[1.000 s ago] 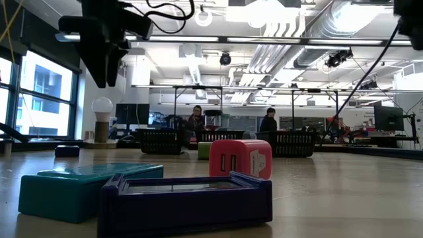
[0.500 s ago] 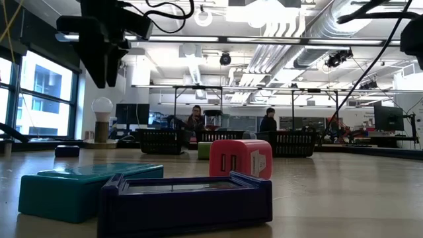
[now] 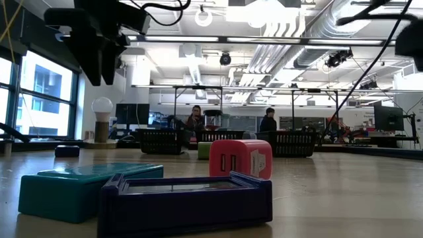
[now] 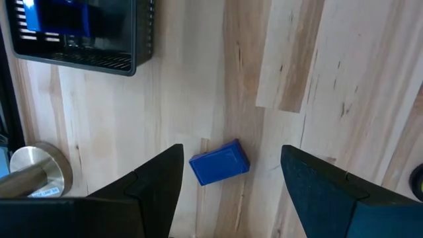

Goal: Pick & Place Office items
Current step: Put the right pink charger charger adapter into the right black bin

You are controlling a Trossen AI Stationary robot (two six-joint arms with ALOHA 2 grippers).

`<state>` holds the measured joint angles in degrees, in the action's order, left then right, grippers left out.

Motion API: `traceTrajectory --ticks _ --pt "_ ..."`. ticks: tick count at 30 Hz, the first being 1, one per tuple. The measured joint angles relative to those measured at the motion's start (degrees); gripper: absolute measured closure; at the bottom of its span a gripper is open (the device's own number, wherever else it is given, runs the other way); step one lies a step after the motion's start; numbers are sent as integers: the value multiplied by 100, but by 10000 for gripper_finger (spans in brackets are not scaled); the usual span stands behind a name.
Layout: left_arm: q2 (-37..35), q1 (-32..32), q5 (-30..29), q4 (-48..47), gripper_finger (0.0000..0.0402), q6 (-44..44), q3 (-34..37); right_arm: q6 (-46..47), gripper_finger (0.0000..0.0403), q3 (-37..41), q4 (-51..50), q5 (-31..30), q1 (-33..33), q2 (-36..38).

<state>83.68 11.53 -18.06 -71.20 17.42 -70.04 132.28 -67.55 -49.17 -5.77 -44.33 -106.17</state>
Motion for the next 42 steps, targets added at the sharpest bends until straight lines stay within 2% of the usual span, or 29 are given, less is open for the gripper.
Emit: traceTrajectory --ticks 7,12,19,25,29,32,37,42 --pt "0 13 2 20 155 1 0 -428 184 -9 374 350 155 -318" --pt "0 15 4 31 155 5 0 -547 203 -11 384 345 192 -346" --pt "-1 15 4 87 155 3 0 -595 261 -23 394 238 122 -350" --pt "0 15 4 81 155 5 0 -582 262 -426 198 30 -2 -398" --pt "-2 15 4 82 155 5 1 -554 248 -813 -233 97 -55 -394" --pt "0 15 4 81 155 17 9 -621 254 -1183 -484 96 -66 -387" --pt "-2 13 4 83 155 8 9 -970 263 -1933 -1523 -181 -26 -376" --pt "0 13 5 79 155 -1 9 -1460 256 -2452 -2774 -129 286 -376"
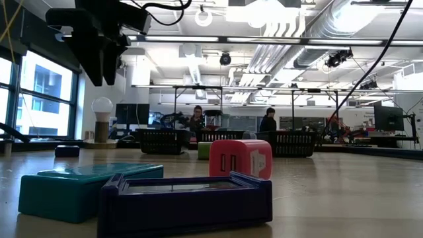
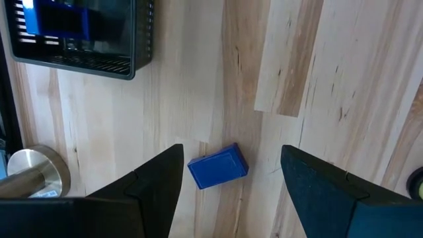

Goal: Pick & Place Office items
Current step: Put the right pink charger charger adapter into the right black bin

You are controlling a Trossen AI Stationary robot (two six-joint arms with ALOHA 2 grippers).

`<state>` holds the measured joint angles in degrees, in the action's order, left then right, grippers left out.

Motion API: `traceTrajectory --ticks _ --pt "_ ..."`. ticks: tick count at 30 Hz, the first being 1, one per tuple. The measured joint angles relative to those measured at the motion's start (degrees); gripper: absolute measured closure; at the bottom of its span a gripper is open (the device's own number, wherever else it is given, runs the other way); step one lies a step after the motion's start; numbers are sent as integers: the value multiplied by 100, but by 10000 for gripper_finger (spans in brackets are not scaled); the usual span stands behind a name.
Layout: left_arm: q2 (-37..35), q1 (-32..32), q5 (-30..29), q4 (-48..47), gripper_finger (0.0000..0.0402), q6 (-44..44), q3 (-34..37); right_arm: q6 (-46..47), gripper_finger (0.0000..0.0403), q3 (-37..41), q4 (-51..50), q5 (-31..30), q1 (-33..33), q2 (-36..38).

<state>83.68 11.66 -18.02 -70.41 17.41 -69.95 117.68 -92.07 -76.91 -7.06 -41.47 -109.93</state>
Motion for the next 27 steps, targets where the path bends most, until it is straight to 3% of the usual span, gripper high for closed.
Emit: traceTrajectory --ticks 9,17,27 --pt "0 0 1 -4 155 -111 0 -2020 259 -213 -1031 2 1132 2" --pt "-1 0 0 -4 155 -206 0 -3904 258 -213 -1302 -901 2599 7" --pt "0 0 0 -7 155 -256 0 -5389 256 -213 -1258 -1854 4381 9"
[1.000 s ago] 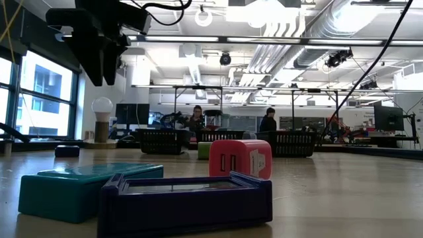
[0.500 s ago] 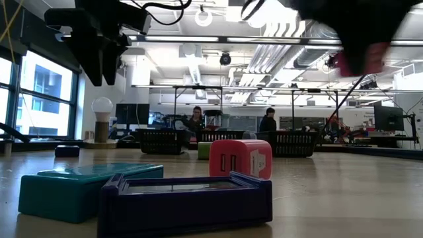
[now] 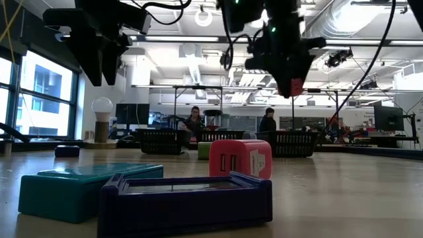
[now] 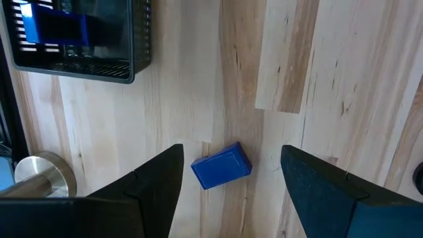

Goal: Pick & Place Office items
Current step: Put the right pink charger charger adapter into the right black bin

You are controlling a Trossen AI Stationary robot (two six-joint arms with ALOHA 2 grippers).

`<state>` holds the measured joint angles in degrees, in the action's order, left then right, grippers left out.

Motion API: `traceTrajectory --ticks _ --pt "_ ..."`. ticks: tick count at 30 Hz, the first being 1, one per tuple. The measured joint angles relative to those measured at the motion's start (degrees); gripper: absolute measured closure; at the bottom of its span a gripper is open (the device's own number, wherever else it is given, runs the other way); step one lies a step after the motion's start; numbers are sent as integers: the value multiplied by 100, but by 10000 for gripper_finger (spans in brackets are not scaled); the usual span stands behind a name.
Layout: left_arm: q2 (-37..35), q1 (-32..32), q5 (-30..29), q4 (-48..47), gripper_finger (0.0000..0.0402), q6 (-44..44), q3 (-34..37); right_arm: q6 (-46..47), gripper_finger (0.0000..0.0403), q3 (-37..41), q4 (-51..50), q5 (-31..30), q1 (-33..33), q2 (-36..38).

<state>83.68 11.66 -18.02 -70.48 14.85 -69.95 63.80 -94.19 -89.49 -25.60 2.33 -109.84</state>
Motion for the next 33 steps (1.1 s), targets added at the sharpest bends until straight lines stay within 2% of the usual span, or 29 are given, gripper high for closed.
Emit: traceTrajectory --ticks 4,10,14,20,26,33 --pt "0 0 0 7 155 0 34 -320 255 0 203 -321 608 0" --pt "-1 0 1 -13 155 3 260 -810 255 0 1071 -255 1197 0" --pt "0 0 2 0 155 7 466 -810 255 2 1187 -254 1481 -1" --pt "-33 0 0 -476 155 260 542 -709 255 6 1191 -213 1620 -252" --pt "-275 0 0 -492 155 263 542 -794 254 20 1176 -259 1656 -752" --pt "-523 0 0 -407 155 312 542 -422 254 108 984 -104 1770 -874"
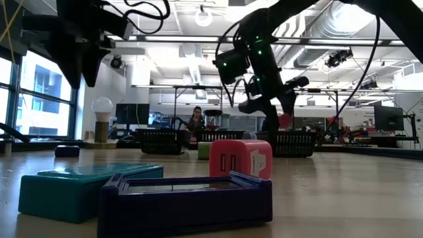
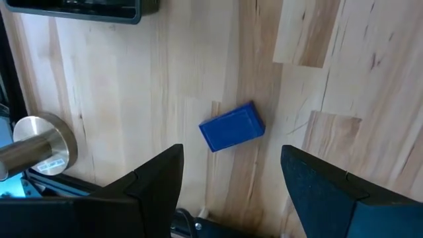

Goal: Pick & Place Office items
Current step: Put the right pink charger charger adapter into the right black bin

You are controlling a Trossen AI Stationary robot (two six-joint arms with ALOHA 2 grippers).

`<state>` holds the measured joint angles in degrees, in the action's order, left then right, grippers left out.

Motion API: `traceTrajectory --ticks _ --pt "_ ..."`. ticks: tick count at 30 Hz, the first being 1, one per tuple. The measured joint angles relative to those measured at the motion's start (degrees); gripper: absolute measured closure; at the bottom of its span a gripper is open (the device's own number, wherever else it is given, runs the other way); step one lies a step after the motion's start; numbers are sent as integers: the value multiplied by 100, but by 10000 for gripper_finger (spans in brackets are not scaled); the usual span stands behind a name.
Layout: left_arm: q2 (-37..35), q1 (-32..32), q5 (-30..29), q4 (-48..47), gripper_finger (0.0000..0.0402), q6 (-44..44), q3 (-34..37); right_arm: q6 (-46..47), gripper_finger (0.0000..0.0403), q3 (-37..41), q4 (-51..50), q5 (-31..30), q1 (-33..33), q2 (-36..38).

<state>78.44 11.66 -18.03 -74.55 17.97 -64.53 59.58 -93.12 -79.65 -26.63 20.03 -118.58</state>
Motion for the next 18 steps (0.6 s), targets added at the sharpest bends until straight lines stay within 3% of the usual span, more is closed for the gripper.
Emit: traceTrajectory --ticks 8,18 --pt "-21 190 0 5 155 53 0 44 254 486 225 58 -4 0" --pt "-21 462 1 69 155 51 0 116 254 517 258 70 -15 0"
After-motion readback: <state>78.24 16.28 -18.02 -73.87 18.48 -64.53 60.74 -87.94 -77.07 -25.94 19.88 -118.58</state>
